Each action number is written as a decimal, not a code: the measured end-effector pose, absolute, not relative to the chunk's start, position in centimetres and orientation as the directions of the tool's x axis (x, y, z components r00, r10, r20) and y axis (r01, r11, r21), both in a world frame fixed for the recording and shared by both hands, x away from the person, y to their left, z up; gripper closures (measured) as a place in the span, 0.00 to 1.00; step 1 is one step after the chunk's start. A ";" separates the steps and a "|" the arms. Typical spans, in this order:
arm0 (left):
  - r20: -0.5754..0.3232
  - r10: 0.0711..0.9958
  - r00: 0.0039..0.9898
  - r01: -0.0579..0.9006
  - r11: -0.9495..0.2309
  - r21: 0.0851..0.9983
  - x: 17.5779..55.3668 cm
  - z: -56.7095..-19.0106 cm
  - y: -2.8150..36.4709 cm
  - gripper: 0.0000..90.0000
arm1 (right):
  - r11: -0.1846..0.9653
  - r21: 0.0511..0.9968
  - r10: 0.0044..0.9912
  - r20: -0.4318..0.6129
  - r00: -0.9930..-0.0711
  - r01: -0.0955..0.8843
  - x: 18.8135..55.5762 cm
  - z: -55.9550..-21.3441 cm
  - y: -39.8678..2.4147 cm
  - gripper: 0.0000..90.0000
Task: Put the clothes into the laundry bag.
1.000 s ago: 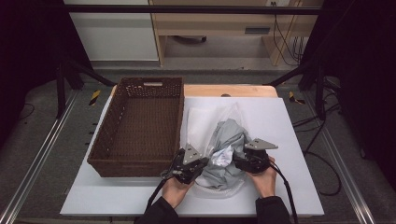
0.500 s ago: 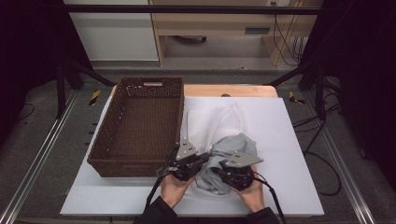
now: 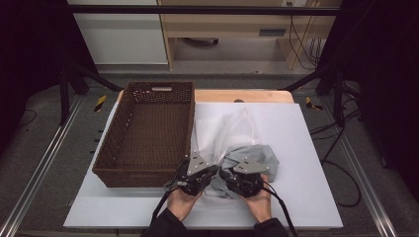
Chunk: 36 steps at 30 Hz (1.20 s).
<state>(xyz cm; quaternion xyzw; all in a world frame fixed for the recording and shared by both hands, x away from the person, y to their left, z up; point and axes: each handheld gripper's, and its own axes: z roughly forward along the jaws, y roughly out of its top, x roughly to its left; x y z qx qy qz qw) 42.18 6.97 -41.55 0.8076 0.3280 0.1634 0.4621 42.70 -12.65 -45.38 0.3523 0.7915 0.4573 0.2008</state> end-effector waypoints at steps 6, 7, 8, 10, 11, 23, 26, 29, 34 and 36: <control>-0.013 0.685 0.729 0.373 -0.381 0.846 42.2 -41.9 6.7 0.98 | 0.276 0.911 0.777 -0.023 -0.629 0.307 40.8 -42.0 -16.5 0.39; -0.011 0.686 0.728 0.373 -0.383 0.845 42.2 -42.0 6.7 0.98 | 0.275 0.917 0.810 -0.060 -0.583 0.289 41.0 -41.5 -17.4 0.33; -0.011 0.685 0.728 0.373 -0.383 0.845 42.2 -42.0 6.6 0.98 | 0.283 0.915 0.831 -0.084 -0.550 0.288 41.2 -41.4 -17.8 0.28; -0.004 0.687 0.727 0.370 -0.386 0.845 42.2 -42.0 6.6 0.98 | 0.277 0.901 0.864 -0.081 -0.498 0.333 42.6 -41.6 -19.0 0.21; -0.002 0.688 0.726 0.369 -0.387 0.845 42.2 -42.0 6.6 0.98 | 0.272 0.890 0.872 -0.068 -0.484 0.365 43.4 -42.0 -19.4 0.21; -0.036 0.711 0.702 0.392 -0.343 0.853 42.6 -41.3 7.2 0.98 | 0.333 0.876 0.700 0.018 -0.714 0.348 42.6 -43.5 -16.7 0.91; -0.041 0.705 0.708 0.374 -0.325 0.868 42.3 -40.4 7.3 0.98 | 0.391 0.867 0.622 -0.003 -0.783 0.308 41.3 -43.1 -14.9 0.92; -0.033 0.693 0.721 0.346 -0.318 0.883 41.7 -39.7 7.3 0.99 | 0.443 0.842 0.607 -0.030 -0.794 0.307 41.3 -43.9 -12.6 0.92; -0.014 0.663 0.748 0.323 -0.345 0.881 41.1 -39.7 6.8 0.99 | 0.407 0.816 0.708 0.002 -0.706 0.410 44.6 -46.0 -11.2 0.92; -0.003 0.662 0.750 0.324 -0.363 0.873 41.1 -40.0 6.5 0.99 | 0.364 0.834 0.775 -0.024 -0.632 0.415 45.7 -46.7 -11.1 0.91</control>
